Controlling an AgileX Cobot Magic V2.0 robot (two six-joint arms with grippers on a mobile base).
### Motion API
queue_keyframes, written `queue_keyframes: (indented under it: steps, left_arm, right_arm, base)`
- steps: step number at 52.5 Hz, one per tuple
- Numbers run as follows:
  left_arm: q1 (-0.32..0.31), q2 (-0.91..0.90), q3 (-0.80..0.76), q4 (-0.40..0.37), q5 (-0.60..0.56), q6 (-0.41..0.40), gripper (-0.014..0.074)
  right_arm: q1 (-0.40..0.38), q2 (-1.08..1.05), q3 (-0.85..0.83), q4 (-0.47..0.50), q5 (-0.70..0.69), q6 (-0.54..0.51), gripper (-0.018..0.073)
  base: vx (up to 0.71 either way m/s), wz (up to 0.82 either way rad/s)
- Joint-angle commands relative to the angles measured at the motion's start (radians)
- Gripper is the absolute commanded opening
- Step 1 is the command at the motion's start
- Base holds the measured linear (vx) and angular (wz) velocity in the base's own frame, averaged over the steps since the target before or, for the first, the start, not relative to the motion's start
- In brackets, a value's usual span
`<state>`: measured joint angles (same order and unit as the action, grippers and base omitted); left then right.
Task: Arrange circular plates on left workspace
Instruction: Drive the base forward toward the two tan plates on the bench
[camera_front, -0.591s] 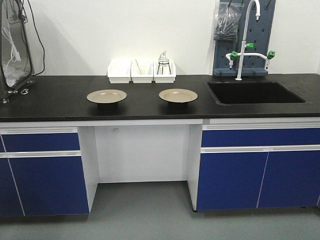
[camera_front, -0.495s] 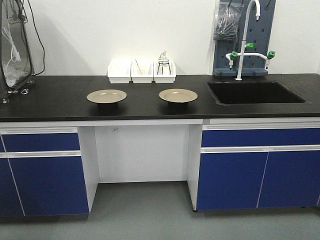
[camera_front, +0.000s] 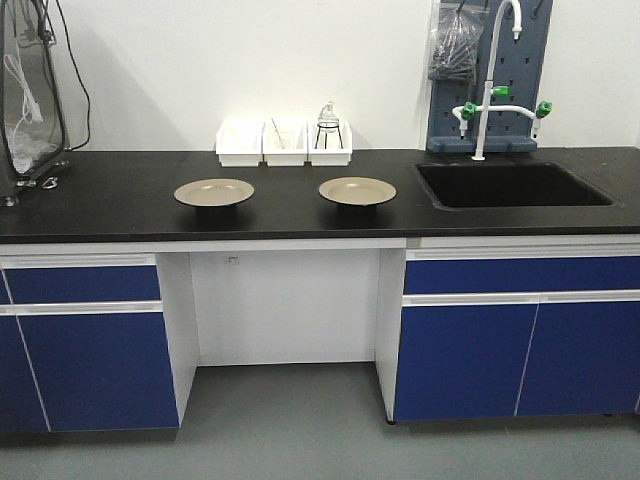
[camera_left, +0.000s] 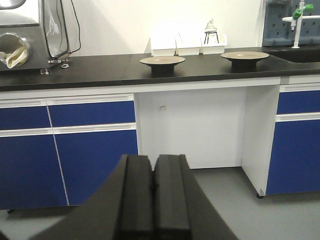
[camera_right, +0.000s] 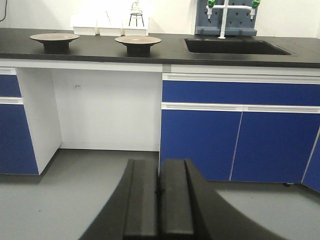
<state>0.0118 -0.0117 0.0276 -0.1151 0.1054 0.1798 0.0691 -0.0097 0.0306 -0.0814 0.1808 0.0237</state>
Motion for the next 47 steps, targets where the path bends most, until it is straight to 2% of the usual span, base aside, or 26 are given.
queue_keyframes:
  steps: [1,22,47]
  left_arm:
    - [-0.007,-0.006,0.019,-0.001,-0.082,-0.011,0.0002]
    - [-0.007,-0.006,0.019,-0.001,-0.082,-0.011,0.0002]
    - [-0.007,-0.006,0.019,-0.001,-0.082,-0.011,0.0002]
  right_arm:
    - [0.000,-0.013,0.021,-0.013,-0.078,-0.002,-0.0003]
    - [0.000,-0.013,0.021,-0.013,-0.078,-0.002,-0.0003]
    - [0.000,-0.013,0.021,-0.013,-0.078,-0.002,-0.0003]
  base:
    - [0.02,0.00]
    - [0.12,-0.03]
    - [0.38,-0.04]
